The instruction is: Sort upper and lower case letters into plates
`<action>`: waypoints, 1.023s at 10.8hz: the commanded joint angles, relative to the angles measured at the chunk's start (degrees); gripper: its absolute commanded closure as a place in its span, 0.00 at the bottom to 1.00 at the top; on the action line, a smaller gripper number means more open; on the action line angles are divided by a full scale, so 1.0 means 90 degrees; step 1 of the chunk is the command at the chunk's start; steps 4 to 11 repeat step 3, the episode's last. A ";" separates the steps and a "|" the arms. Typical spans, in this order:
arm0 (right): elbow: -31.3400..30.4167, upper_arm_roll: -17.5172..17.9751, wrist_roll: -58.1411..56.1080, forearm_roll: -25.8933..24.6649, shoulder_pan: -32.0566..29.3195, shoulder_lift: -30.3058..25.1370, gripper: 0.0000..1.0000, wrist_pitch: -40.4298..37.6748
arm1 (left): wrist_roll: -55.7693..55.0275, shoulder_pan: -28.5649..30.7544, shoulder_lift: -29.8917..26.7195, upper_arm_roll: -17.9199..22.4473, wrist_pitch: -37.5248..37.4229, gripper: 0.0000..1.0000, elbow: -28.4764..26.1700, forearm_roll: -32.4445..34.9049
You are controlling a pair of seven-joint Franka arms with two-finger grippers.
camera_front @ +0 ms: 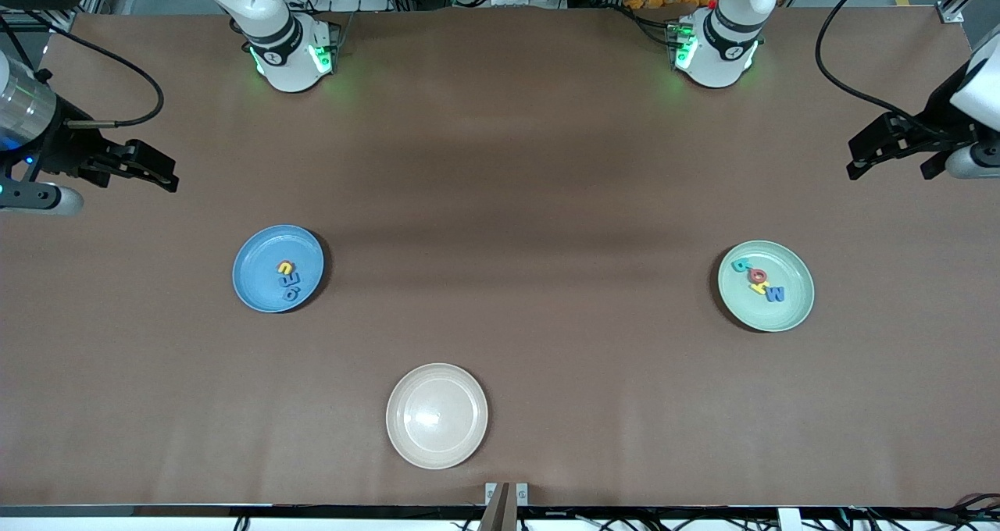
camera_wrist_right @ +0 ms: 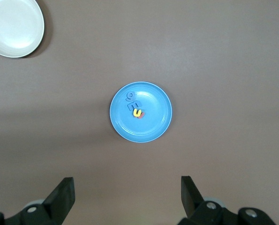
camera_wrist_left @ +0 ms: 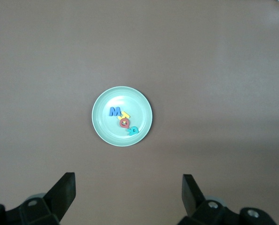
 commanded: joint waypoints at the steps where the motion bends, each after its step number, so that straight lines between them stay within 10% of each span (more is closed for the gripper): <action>1: 0.0081 0.0139 -0.0004 -0.0100 -0.0144 0.0019 0.00 -0.0098 | 0.0007 0.0043 -0.0017 0.0017 -0.0065 0.00 0.0147 -0.0076; 11: 0.0081 0.0129 -0.0004 -0.0100 -0.0144 0.0019 0.00 -0.0098 | 0.0007 0.0043 0.0021 0.0017 -0.0075 0.00 0.0137 -0.0056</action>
